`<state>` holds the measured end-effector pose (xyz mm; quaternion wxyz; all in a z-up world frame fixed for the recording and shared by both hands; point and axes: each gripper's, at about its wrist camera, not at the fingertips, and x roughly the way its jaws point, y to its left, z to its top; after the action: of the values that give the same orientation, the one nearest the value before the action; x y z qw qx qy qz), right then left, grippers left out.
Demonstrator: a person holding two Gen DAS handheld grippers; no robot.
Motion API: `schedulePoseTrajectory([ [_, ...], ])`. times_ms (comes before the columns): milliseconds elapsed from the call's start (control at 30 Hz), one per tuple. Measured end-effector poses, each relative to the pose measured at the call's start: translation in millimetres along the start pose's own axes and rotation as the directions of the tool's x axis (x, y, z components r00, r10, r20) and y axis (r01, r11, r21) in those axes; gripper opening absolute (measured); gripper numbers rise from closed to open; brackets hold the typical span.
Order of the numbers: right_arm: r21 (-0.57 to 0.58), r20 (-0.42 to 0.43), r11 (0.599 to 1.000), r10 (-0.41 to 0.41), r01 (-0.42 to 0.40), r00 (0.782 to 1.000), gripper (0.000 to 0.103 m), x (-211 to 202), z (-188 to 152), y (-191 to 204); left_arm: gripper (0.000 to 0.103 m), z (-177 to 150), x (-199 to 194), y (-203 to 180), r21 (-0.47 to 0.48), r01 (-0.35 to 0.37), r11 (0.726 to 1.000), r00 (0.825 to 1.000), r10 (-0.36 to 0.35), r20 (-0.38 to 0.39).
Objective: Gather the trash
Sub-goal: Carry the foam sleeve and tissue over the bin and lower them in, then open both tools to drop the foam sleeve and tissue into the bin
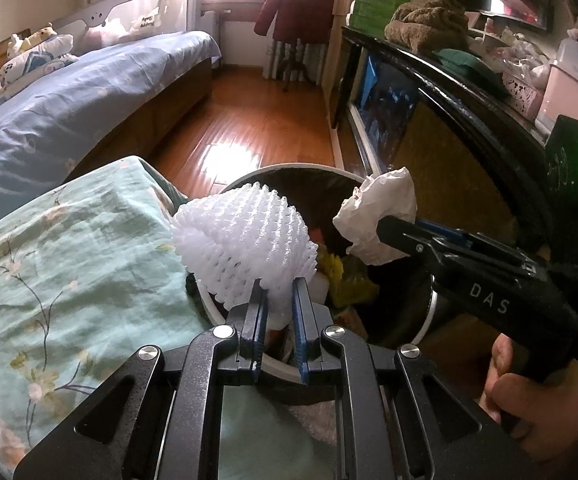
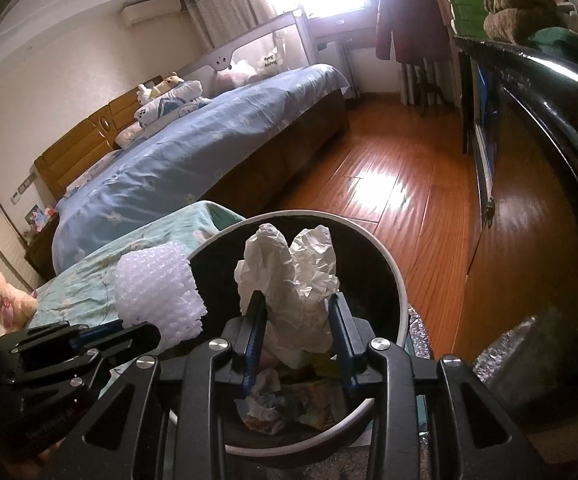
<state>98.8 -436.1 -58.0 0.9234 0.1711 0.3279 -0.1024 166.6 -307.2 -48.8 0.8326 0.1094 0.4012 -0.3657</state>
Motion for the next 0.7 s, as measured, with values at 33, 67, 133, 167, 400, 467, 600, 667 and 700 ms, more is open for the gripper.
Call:
schedulePoseTrajectory([
  [33, 0.002, -0.003, 1.000, 0.001, -0.001, 1.000, 0.034, 1.0, 0.6, -0.4, 0.011, 0.0, 0.6, -1.1, 0.001, 0.000, 1.000, 1.000, 0.000, -0.001],
  [67, 0.006, -0.005, 1.000, 0.002, -0.002, 1.000, 0.034, 1.7, 0.7, -1.4, 0.011, 0.0, 1.1, -1.6, 0.001, 0.000, 1.000, 1.000, 0.000, -0.002],
  [133, 0.011, -0.009, 1.000, 0.002, -0.002, 1.000, 0.034, 3.3, 1.5, -3.2, 0.011, 0.3, 1.6, -1.6, 0.000, -0.001, 1.000, 1.000, 0.001, -0.003],
  [167, 0.013, -0.010, 1.000, 0.003, -0.002, 1.000, 0.034, 3.8, 1.6, -3.9, 0.011, 0.6, 1.9, -1.4, -0.002, -0.001, 1.000, 1.000, 0.000, -0.003],
  [400, 0.027, -0.018, 1.000, 0.009, -0.008, 1.000, 0.035, 5.6, 3.0, -6.0, 0.013, 1.2, 1.8, -2.0, 0.000, -0.007, 1.000, 1.000, 0.007, 0.000],
  [467, 0.030, -0.019, 1.000, 0.011, -0.011, 1.000, 0.037, 5.6, 4.0, -7.2, 0.017, 1.2, 0.8, -2.1, -0.002, -0.008, 1.000, 1.000, 0.008, 0.000],
  [600, 0.055, -0.021, 0.998, 0.028, -0.027, 0.999, 0.050, 4.6, 7.2, -10.2, 0.062, 0.7, -3.5, 0.2, -0.011, -0.033, 0.999, 0.999, 0.034, 0.015],
  [667, 0.059, -0.017, 0.998, 0.031, -0.030, 0.999, 0.052, 2.3, 7.8, -9.9, 0.064, -0.9, -8.6, 2.8, -0.022, -0.043, 0.999, 0.999, 0.043, 0.026],
  [700, 0.060, -0.015, 0.998, 0.032, -0.031, 0.999, 0.055, 0.9, 7.7, -9.8, 0.064, -1.6, -9.9, 3.5, -0.026, -0.042, 0.999, 0.999, 0.042, 0.025],
])
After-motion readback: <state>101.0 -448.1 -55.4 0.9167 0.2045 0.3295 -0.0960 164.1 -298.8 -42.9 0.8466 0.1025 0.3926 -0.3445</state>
